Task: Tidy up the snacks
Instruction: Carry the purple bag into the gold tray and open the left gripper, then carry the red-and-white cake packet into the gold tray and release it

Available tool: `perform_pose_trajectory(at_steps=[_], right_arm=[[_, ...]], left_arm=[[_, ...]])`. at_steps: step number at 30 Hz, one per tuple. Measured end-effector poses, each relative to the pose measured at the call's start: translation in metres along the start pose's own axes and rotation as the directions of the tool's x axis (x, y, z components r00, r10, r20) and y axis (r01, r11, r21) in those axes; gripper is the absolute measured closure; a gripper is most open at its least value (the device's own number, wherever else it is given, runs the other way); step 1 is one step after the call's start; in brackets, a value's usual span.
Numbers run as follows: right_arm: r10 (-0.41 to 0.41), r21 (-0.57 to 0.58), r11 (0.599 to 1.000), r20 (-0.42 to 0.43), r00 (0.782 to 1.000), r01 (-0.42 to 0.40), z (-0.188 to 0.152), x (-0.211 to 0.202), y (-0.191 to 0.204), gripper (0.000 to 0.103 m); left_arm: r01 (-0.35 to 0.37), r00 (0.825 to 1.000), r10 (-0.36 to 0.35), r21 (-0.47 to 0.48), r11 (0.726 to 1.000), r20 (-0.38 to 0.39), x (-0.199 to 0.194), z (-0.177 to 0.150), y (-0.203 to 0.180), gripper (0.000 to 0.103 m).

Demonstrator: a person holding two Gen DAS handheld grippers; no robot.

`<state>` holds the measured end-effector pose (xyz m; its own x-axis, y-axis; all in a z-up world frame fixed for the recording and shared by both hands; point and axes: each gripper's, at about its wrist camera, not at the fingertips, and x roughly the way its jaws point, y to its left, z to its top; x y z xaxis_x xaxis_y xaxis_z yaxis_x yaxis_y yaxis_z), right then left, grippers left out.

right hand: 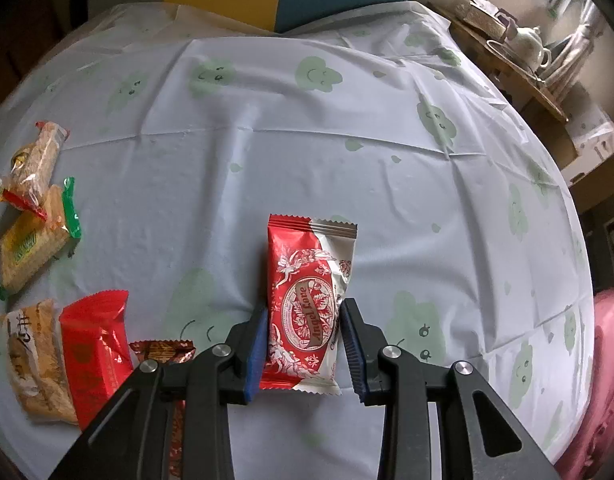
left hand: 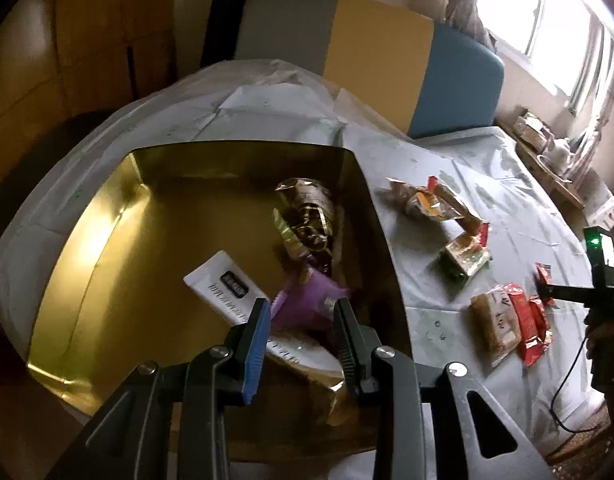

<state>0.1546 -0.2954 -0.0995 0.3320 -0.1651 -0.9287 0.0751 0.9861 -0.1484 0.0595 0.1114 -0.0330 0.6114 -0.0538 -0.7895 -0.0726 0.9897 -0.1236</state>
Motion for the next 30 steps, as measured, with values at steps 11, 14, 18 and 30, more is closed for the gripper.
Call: perform_pose_trajectory(at_steps=[11, 14, 18, 30], right_arm=[[0.094, 0.034, 0.995, 0.098, 0.991, -0.097, 0.001, -0.027, 0.002, 0.068], [0.144, 0.011, 0.989, 0.126, 0.982, -0.147, 0.002, -0.044, 0.012, 0.068], [0.243, -0.047, 0.970, 0.153, 0.958, -0.239, 0.000, -0.069, 0.040, 0.068], [0.575, -0.309, 0.793, 0.092, 0.813, -0.525, -0.021, -0.130, 0.183, 0.068]], left_arm=[[-0.036, 0.999, 0.037, -0.035, 0.999, 0.020, -0.007, -0.003, 0.019, 0.067], [-0.037, 0.999, 0.038, -0.043, 0.998, 0.022, -0.007, -0.003, 0.022, 0.067], [-0.039, 0.999, 0.041, -0.062, 0.997, 0.022, -0.007, -0.004, 0.028, 0.067], [-0.089, 0.992, 0.102, -0.163, 0.983, 0.073, -0.024, 0.001, 0.072, 0.067]])
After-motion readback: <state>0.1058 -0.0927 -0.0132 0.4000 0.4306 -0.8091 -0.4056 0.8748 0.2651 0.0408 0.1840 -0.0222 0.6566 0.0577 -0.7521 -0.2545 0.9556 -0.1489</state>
